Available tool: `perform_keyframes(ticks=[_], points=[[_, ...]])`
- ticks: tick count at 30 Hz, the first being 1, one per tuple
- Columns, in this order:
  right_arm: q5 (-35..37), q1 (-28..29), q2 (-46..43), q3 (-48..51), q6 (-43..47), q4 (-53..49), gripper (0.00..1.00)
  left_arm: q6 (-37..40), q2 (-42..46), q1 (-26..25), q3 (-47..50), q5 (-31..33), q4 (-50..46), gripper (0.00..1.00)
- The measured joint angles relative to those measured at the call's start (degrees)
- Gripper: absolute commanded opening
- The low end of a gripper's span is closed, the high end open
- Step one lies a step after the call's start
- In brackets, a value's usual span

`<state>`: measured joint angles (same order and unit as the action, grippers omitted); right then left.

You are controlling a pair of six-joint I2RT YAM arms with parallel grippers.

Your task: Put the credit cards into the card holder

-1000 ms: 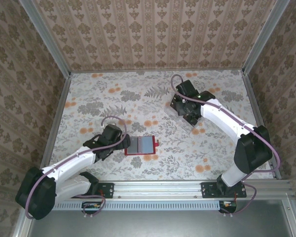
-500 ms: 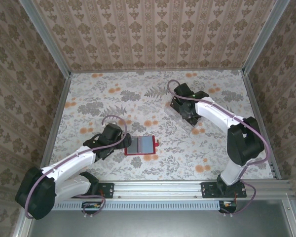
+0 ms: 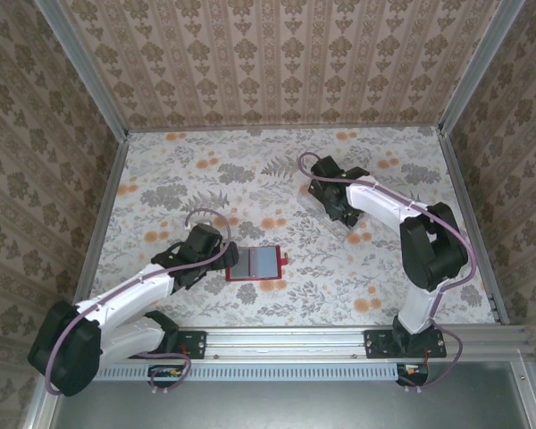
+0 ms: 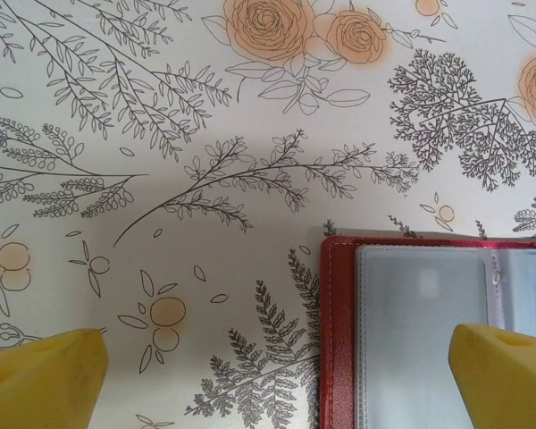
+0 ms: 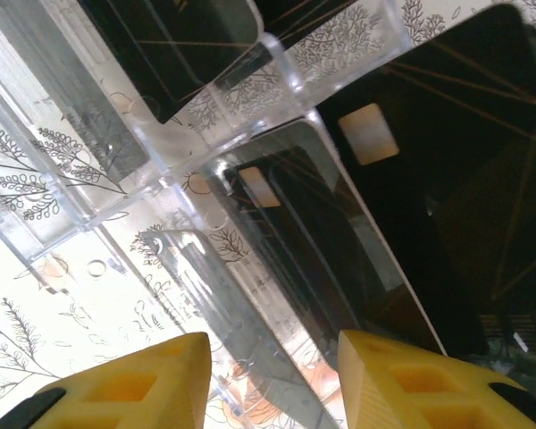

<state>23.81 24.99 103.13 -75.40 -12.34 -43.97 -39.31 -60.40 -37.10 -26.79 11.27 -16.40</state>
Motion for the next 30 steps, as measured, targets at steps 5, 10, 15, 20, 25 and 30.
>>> perform_keyframes(ticks=[5, 10, 15, 20, 25, 30], points=[[-0.1, 0.0, 0.1, 1.0, 0.2, 0.3, 0.32, 0.0, 0.0, 0.0, 0.0, 0.0, 0.2, 1.0], [-0.3, 0.0, 0.1, 1.7, 0.3, 0.4, 0.28, 0.0, -0.3, -0.1, 0.0, 0.0, 0.2, 1.0], [-0.5, 0.0, 0.1, 2.0, 0.4, 0.4, 0.27, 0.0, -0.7, -0.4, 0.0, 0.0, 0.2, 1.0], [-0.9, 0.0, -0.1, 2.0, 0.4, 0.4, 0.28, 0.0, -0.7, -0.4, 0.0, 0.0, 0.2, 1.0], [-1.7, 0.0, -1.2, 2.0, 0.4, 0.4, 0.28, 0.0, -0.8, -0.5, 0.0, 0.0, 0.3, 1.0], [-2.0, 0.0, -1.7, 2.0, 0.4, 0.4, 0.26, 0.0, -1.2, -0.8, 0.0, 0.0, 0.5, 1.0]])
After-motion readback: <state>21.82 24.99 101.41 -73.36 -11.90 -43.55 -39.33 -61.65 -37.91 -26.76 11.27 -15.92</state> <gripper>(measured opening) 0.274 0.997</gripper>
